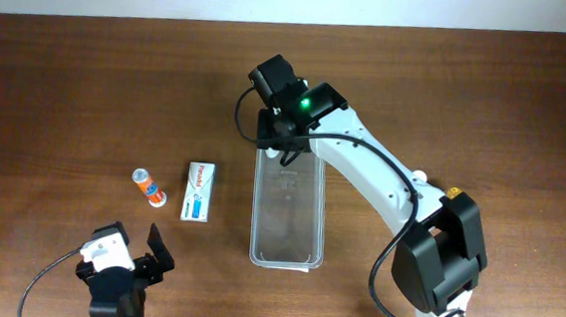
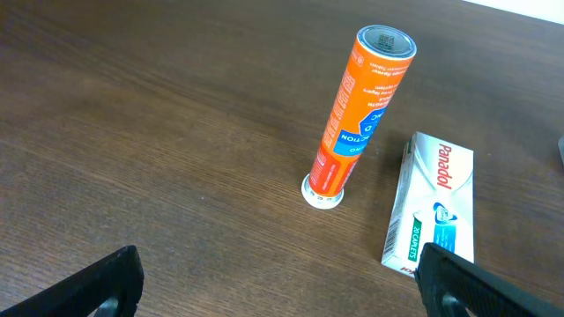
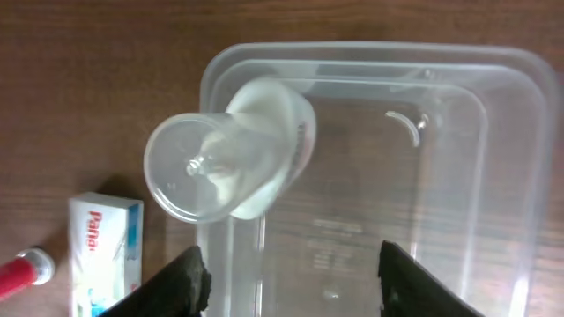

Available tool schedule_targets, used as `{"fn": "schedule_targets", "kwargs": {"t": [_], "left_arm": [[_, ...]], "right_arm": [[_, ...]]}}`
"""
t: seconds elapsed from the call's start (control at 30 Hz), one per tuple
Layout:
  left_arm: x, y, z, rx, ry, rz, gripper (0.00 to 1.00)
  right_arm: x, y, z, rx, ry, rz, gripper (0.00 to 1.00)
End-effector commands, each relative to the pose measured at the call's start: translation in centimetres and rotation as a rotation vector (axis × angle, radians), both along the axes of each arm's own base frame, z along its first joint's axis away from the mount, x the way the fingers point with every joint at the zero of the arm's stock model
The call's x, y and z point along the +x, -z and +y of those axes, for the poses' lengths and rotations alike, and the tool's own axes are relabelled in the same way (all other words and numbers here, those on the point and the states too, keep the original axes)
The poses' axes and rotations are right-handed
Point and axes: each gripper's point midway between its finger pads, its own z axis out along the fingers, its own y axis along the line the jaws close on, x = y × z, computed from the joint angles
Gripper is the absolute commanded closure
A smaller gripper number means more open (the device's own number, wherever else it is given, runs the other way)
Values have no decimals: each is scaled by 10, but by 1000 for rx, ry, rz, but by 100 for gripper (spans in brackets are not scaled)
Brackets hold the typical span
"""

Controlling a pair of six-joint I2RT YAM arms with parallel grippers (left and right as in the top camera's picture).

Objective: Pack container
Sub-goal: 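Carry the spray bottle over the container and release it inside, then move the right gripper back and grasp the dark bottle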

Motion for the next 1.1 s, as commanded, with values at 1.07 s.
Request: {"fn": "schedule_targets", "kwargs": {"t": [1.07], "left_arm": [[0,0,1,-3,-6,-8,1]], "right_arm": [[-69,32,-253,-92,192,367,43]]}}
